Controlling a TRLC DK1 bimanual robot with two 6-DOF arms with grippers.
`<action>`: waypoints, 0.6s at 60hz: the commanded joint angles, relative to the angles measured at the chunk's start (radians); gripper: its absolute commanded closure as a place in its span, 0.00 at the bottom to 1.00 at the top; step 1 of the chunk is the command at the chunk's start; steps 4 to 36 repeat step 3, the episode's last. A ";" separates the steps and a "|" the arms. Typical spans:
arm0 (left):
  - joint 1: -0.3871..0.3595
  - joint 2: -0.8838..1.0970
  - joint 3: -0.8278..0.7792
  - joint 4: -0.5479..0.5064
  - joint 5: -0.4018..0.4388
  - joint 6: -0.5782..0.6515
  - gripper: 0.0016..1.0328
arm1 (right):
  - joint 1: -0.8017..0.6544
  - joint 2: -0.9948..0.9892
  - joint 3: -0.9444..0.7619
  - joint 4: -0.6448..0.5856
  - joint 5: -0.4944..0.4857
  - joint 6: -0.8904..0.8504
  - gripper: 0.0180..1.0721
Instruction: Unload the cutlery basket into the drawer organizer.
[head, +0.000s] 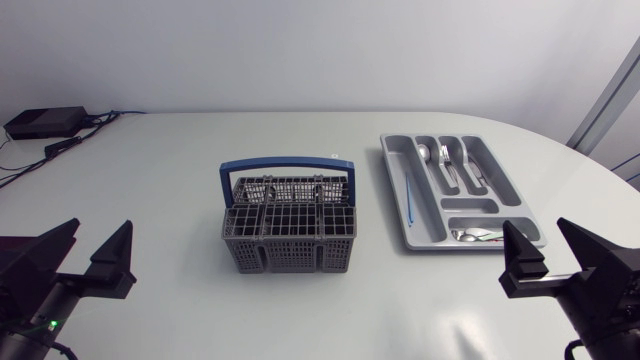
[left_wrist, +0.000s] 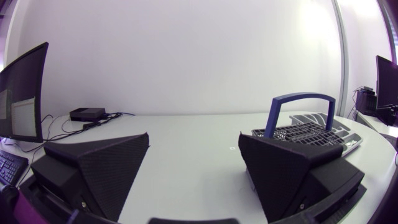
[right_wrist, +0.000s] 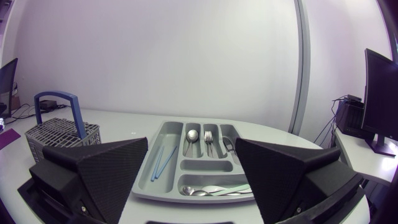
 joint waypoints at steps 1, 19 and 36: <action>-0.005 -0.006 -0.021 0.016 -0.009 -0.025 0.03 | -0.004 -0.005 -0.020 0.019 0.009 0.029 0.04; -0.005 -0.006 -0.021 0.016 -0.009 -0.025 0.03 | -0.004 -0.005 -0.020 0.019 0.009 0.029 0.04; -0.005 -0.006 -0.021 0.016 -0.009 -0.025 0.03 | -0.004 -0.005 -0.020 0.019 0.009 0.029 0.04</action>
